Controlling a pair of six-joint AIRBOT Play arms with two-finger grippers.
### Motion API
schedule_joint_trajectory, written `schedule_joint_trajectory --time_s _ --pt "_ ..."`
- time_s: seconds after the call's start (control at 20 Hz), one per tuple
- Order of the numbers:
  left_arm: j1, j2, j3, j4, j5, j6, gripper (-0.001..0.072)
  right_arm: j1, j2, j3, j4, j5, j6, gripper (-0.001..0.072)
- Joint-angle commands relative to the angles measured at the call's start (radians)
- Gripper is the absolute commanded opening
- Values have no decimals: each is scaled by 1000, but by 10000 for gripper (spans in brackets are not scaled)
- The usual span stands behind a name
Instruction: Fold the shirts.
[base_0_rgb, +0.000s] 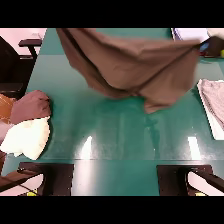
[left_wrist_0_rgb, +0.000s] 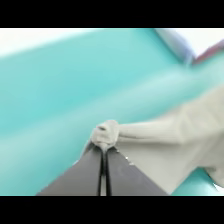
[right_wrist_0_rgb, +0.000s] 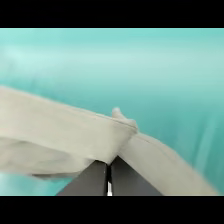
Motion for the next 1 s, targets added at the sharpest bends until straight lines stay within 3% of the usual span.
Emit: schedule_joint_trajectory --time_s 0.0,0.25,0.5,0.75,0.95 --pt "0 163 96 2 11 0 22 -48 147 169 -14 57 1 15" --pt "0 327 121 2 107 -1 21 -154 199 358 -14 127 5 15" --pt "0 333 132 40 105 -1 21 -190 106 504 -10 188 51 14" --pt "0 142 43 239 46 -86 21 -55 -60 316 -14 216 93 15" --pt "0 -160 -27 250 -32 -115 22 79 -287 147 -65 205 104 15"
